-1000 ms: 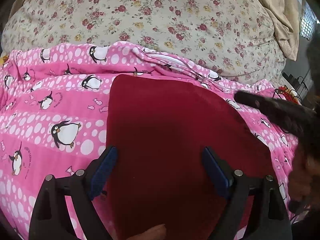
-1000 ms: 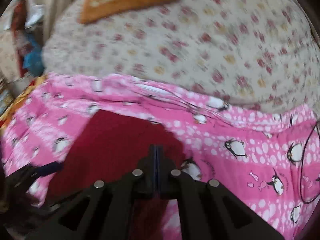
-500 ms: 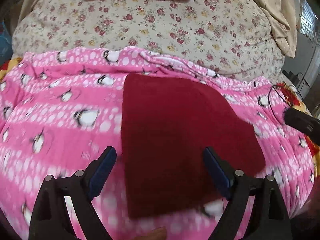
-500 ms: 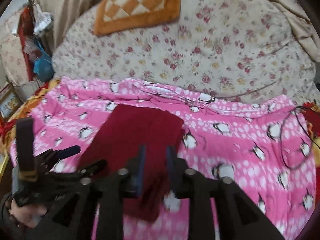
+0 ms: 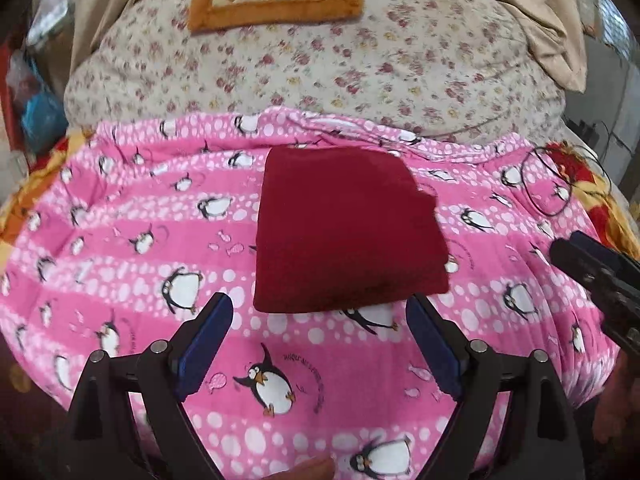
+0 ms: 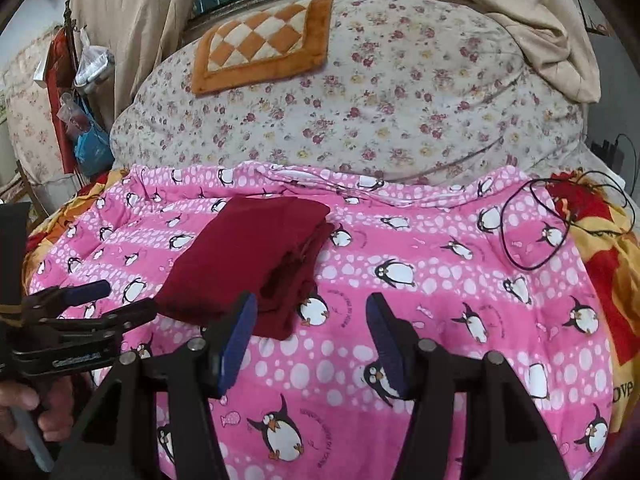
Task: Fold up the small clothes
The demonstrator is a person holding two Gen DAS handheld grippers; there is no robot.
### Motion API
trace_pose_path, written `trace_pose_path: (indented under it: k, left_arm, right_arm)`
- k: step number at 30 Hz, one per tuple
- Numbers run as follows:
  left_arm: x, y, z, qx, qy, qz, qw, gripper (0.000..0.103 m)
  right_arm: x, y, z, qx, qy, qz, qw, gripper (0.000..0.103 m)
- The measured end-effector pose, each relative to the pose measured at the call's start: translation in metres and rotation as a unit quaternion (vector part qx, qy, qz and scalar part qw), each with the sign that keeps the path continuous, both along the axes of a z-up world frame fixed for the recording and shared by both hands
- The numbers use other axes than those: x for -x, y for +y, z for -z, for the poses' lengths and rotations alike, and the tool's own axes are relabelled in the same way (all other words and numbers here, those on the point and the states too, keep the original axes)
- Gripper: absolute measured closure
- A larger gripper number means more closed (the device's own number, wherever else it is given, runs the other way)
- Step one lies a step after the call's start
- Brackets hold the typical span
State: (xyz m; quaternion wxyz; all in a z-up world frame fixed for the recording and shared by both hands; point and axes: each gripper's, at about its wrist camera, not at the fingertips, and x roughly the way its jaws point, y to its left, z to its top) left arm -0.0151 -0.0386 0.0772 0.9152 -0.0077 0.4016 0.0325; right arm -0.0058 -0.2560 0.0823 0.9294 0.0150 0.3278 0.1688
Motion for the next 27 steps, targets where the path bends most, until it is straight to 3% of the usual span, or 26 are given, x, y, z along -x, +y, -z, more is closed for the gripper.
trace_pose_path:
  k: [5,13,23,27]
  left_arm:
    - [0.008,-0.011,-0.021,-0.008,-0.021,0.004,0.9997,0.034]
    - [-0.001,-0.014,-0.024,0.008,-0.02,0.011,0.9997,0.034]
    - [-0.029,0.003,0.009,-0.021,-0.024,-0.012,0.9994,0.034]
    - [-0.036,0.013,0.025,0.009,0.007,-0.008,0.9999,0.034]
  right_arm:
    - [-0.001,-0.006,0.0,-0.018,0.008,0.008,1.0,0.043]
    - [0.001,0.005,-0.001,-0.016,-0.002,0.002,1.0,0.043]
    - [-0.007,0.014,0.0,-0.005,-0.013,0.032,0.999,0.043]
    - [-0.012,0.018,0.004,-0.005,-0.004,0.036,0.999,0.043]
